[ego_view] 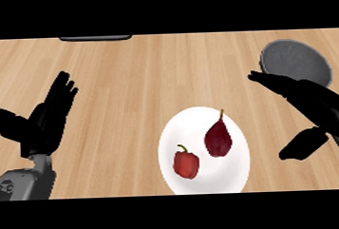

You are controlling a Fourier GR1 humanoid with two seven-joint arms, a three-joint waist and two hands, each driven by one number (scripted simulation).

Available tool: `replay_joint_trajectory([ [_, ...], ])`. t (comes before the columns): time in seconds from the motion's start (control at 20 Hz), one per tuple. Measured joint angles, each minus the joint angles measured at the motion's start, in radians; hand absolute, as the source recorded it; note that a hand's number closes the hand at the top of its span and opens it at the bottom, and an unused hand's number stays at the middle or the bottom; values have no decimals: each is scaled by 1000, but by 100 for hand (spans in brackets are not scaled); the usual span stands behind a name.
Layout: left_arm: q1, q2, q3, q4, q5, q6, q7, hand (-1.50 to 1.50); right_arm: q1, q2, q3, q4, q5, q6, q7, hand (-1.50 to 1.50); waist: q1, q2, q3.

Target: Pick the pear from the plate and place it in the pan

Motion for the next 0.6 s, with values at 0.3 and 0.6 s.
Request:
replay_joint_trajectory([
  [0.3,-4,2,25,-1,-9,-5,16,0,-58,57,64,-51,10,162,162,-150,-12,-2,1],
  [0.6,17,-1,53,1,-4,-30,4,0,-60,85,120,-114,127,231,242,-150,-17,-3,1],
])
